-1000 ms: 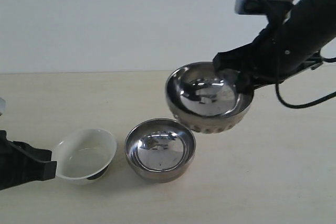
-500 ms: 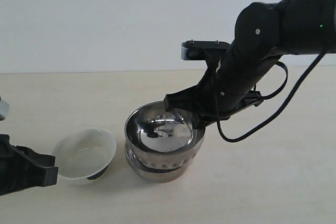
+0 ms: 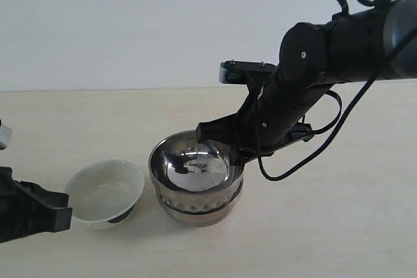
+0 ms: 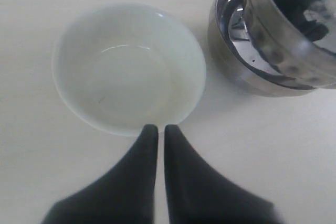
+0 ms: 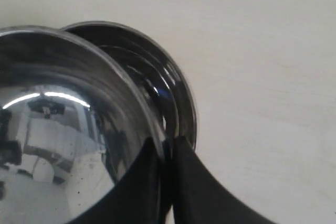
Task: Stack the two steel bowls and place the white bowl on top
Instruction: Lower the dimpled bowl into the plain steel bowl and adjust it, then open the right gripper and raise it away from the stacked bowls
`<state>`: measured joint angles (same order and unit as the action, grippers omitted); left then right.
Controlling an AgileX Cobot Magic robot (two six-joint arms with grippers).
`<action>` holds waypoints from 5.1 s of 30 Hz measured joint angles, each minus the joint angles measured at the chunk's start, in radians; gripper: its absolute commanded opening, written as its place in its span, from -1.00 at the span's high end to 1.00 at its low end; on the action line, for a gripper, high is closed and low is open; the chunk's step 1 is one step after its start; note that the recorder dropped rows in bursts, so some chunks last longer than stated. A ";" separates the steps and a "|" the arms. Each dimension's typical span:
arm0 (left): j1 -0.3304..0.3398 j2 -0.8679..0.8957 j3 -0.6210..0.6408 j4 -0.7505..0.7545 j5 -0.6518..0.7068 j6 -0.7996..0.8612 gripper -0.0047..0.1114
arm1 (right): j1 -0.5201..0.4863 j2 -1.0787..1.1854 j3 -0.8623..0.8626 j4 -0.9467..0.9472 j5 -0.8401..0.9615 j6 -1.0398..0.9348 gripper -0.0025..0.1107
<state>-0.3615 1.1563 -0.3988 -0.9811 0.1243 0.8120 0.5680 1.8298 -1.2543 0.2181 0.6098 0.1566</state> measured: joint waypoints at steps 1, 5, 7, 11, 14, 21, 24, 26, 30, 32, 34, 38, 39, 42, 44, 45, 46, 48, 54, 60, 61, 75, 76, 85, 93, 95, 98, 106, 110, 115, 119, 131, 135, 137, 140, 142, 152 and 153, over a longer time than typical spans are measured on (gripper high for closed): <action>0.000 0.000 0.000 0.000 0.000 0.000 0.85 | 0.000 0.009 0.000 0.000 0.000 0.000 0.96; 0.000 0.000 0.000 0.000 0.000 0.000 0.85 | 0.000 0.022 0.000 0.003 -0.007 -0.004 0.96; 0.000 0.000 0.000 0.000 0.000 0.000 0.85 | 0.000 0.021 0.000 0.005 -0.009 -0.005 0.96; 0.000 0.000 0.000 0.000 0.000 0.000 0.85 | 0.000 0.021 0.000 0.005 -0.011 -0.008 0.96; 0.000 0.000 0.000 0.000 0.000 0.000 0.85 | 0.000 0.021 0.000 0.005 -0.011 -0.013 0.96; 0.000 0.000 0.000 0.000 0.016 0.000 0.85 | 0.000 0.021 0.000 0.006 -0.022 -0.011 0.74; 0.000 0.000 0.000 0.000 0.021 0.000 0.85 | 0.000 0.021 0.000 0.008 -0.031 -0.011 0.52; 0.000 0.000 0.000 0.000 0.021 0.000 0.85 | 0.000 0.021 0.000 0.008 -0.034 -0.011 0.44; 0.000 0.000 0.000 0.000 0.017 0.000 0.85 | 0.000 0.021 0.000 0.010 -0.034 -0.011 0.43; 0.000 0.000 0.000 0.000 0.017 0.000 0.85 | 0.000 0.021 0.000 0.012 -0.029 -0.011 0.43; 0.000 0.000 0.000 0.000 0.017 0.000 0.85 | 0.000 0.021 0.000 0.012 -0.023 -0.011 0.43; 0.000 0.000 0.000 0.000 0.017 0.000 0.85 | 0.000 0.021 0.000 0.012 -0.003 -0.011 0.58; 0.000 0.000 0.000 0.000 0.017 0.000 0.85 | 0.000 0.021 0.000 0.012 0.002 -0.013 0.67; 0.000 0.000 0.000 0.000 0.017 0.000 0.85 | 0.000 0.021 0.000 0.012 0.008 -0.013 0.95; 0.000 0.000 0.000 0.000 0.017 0.000 0.85 | 0.000 0.022 0.000 0.008 0.010 -0.015 0.96; 0.000 0.000 0.000 0.000 0.017 0.000 0.85 | 0.000 0.022 0.000 0.006 0.017 -0.018 0.96; 0.000 0.000 0.000 0.000 0.017 0.000 0.85 | 0.000 0.022 0.000 0.006 0.019 -0.018 0.96; 0.000 0.000 0.000 0.000 0.019 0.000 0.85 | 0.000 0.022 0.000 0.006 0.021 -0.023 0.96; 0.000 0.000 0.000 0.000 0.019 0.000 0.85 | 0.000 0.022 0.000 0.006 0.023 -0.025 0.96; 0.000 0.000 0.000 0.000 0.021 0.000 0.85 | 0.000 0.022 0.000 0.006 0.023 -0.025 0.80; 0.000 0.000 0.000 0.000 0.023 0.000 0.85 | 0.000 0.022 0.000 0.008 0.023 -0.025 0.74; 0.000 0.000 0.000 0.000 0.025 0.000 0.85 | 0.000 0.022 0.000 -0.016 0.041 -0.025 0.34; 0.000 0.000 0.000 0.000 0.025 0.000 0.85 | 0.000 0.022 0.000 -0.032 0.046 -0.025 0.34; 0.000 0.000 0.000 0.000 0.025 0.000 0.85 | 0.000 0.022 0.000 -0.081 0.059 0.001 0.34; 0.000 0.000 0.000 0.000 0.025 0.000 0.85 | 0.000 0.022 0.000 -0.081 0.050 0.002 0.95; 0.000 0.000 0.000 0.000 0.025 0.000 0.85 | 0.000 0.022 0.000 -0.081 0.050 0.002 0.96; 0.000 0.000 0.000 0.000 0.025 0.000 0.85 | 0.000 0.022 0.000 -0.083 0.050 0.002 0.96; 0.000 0.000 0.000 0.000 0.025 0.000 0.85 | 0.000 0.022 0.000 -0.068 0.042 -0.002 0.96; 0.000 0.000 0.000 0.000 0.025 0.000 0.85 | 0.000 0.022 0.000 -0.014 0.037 -0.030 0.96; 0.000 0.000 0.000 0.000 0.025 0.000 0.85 | 0.000 0.022 0.000 0.004 0.037 -0.043 0.96; 0.000 0.000 0.000 0.000 0.025 0.000 0.85 | 0.000 0.022 0.000 0.007 0.037 -0.045 0.78; 0.000 0.000 0.000 0.000 0.025 0.000 0.85 | 0.000 0.022 0.000 0.011 0.081 -0.047 0.22; 0.000 0.000 0.000 0.000 0.025 0.000 0.85 | 0.000 -0.003 0.000 -0.015 0.090 -0.049 0.22; 0.000 0.000 0.000 0.000 0.025 0.000 0.85 | 0.000 -0.049 0.000 -0.028 0.092 -0.047 0.30; 0.000 0.000 0.000 0.000 0.025 0.000 0.85 | 0.000 -0.084 0.000 -0.033 0.111 -0.041 0.80; 0.000 0.000 0.000 0.000 0.025 0.000 0.85 | 0.000 -0.093 0.000 -0.040 0.135 -0.041 0.96; 0.000 0.000 0.000 -0.002 0.038 0.000 0.85 | 0.000 -0.049 0.000 -0.042 0.117 -0.051 0.96; 0.000 0.000 0.000 -0.002 0.038 0.000 0.85 | 0.000 -0.046 0.000 -0.039 0.115 -0.051 0.96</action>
<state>-0.3615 1.1563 -0.3988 -0.9831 0.1620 0.8120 0.5680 1.7834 -1.2543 0.1788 0.7250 0.1059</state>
